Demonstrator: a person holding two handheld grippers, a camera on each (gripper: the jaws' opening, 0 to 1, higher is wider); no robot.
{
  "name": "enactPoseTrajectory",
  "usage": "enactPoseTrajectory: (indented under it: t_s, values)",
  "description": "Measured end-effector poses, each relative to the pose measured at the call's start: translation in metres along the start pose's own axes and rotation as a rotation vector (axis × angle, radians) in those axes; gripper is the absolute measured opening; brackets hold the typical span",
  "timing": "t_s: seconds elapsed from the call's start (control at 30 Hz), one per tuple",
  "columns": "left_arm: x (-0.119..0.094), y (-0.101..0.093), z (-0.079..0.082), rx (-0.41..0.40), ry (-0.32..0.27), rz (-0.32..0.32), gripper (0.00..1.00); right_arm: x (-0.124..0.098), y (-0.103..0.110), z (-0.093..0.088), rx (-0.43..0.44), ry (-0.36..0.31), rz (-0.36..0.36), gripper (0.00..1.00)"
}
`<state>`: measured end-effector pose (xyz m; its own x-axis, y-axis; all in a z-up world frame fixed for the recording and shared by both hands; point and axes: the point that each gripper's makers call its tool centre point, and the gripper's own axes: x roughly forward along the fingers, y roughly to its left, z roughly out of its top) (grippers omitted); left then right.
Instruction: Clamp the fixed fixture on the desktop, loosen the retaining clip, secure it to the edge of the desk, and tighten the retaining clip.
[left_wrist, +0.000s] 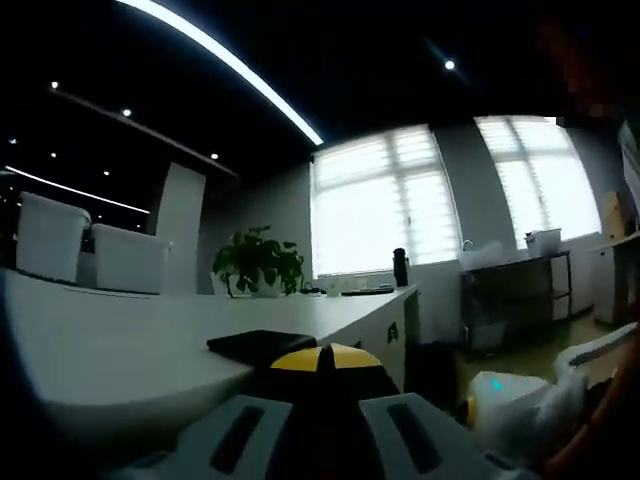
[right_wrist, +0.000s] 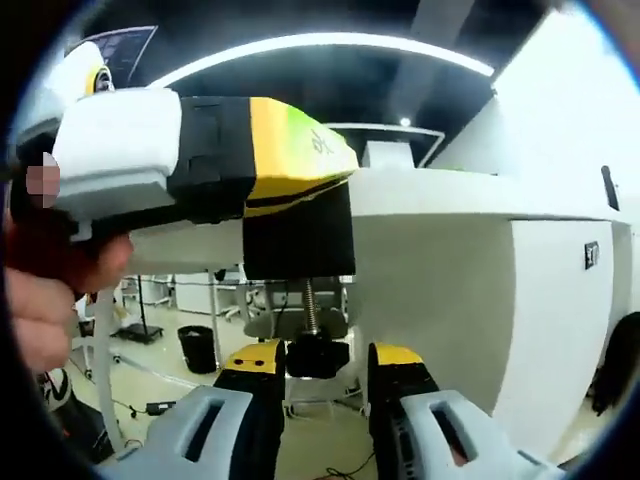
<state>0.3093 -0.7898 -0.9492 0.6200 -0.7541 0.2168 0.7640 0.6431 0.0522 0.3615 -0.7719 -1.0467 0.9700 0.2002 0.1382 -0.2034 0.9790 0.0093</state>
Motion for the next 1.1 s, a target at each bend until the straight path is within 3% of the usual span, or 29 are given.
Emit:
enactPoseTrajectory:
  t_s: [0.07, 0.33, 0.43, 0.57, 0.6, 0.67, 0.73, 0.9, 0.93, 0.97, 1.03, 1.1]
  values:
    - [0.000, 0.000, 0.000, 0.010, 0.007, 0.000, 0.02, -0.003, 0.005, -0.002, 0.001, 0.005, 0.028, 0.24]
    - [0.001, -0.001, 0.000, 0.008, 0.006, -0.004, 0.02, -0.009, 0.003, 0.002, 0.004, -0.024, 0.080, 0.23]
    - [0.001, 0.000, 0.000, 0.010, 0.015, -0.007, 0.02, -0.010, 0.006, 0.004, -0.031, -0.041, 0.166, 0.22]
    - [-0.001, 0.001, -0.001, 0.005, 0.015, -0.009, 0.02, -0.011, 0.007, 0.004, -0.013, -0.048, 0.308, 0.22]
    - [-0.001, 0.001, -0.001, 0.000, 0.014, -0.010, 0.02, -0.008, 0.000, 0.002, -0.005, -0.042, 0.327, 0.22]
    - [-0.002, 0.002, -0.002, -0.004, 0.029, -0.012, 0.02, -0.010, 0.007, 0.002, 0.014, -0.018, 0.386, 0.22]
    - [-0.002, 0.002, -0.003, 0.009, 0.037, -0.014, 0.02, -0.009, 0.004, 0.004, 0.013, -0.013, 0.399, 0.22]
    - [-0.002, 0.002, -0.002, -0.010, 0.027, -0.012, 0.02, -0.012, 0.004, 0.004, 0.016, -0.024, 0.381, 0.23]
    - [-0.002, 0.002, -0.002, -0.006, 0.028, -0.013, 0.02, -0.011, 0.001, 0.005, 0.030, -0.035, 0.341, 0.25]
    - [-0.002, 0.002, -0.003, -0.001, 0.028, -0.014, 0.02, -0.012, -0.002, 0.007, 0.058, -0.045, 0.287, 0.35]
    - [-0.002, 0.002, -0.003, 0.004, 0.028, -0.013, 0.02, -0.016, -0.009, 0.011, 0.009, -0.112, 0.136, 0.53]
    - [-0.002, 0.002, -0.003, 0.005, 0.023, -0.015, 0.02, -0.020, -0.001, 0.006, 0.018, -0.088, 0.112, 0.44]
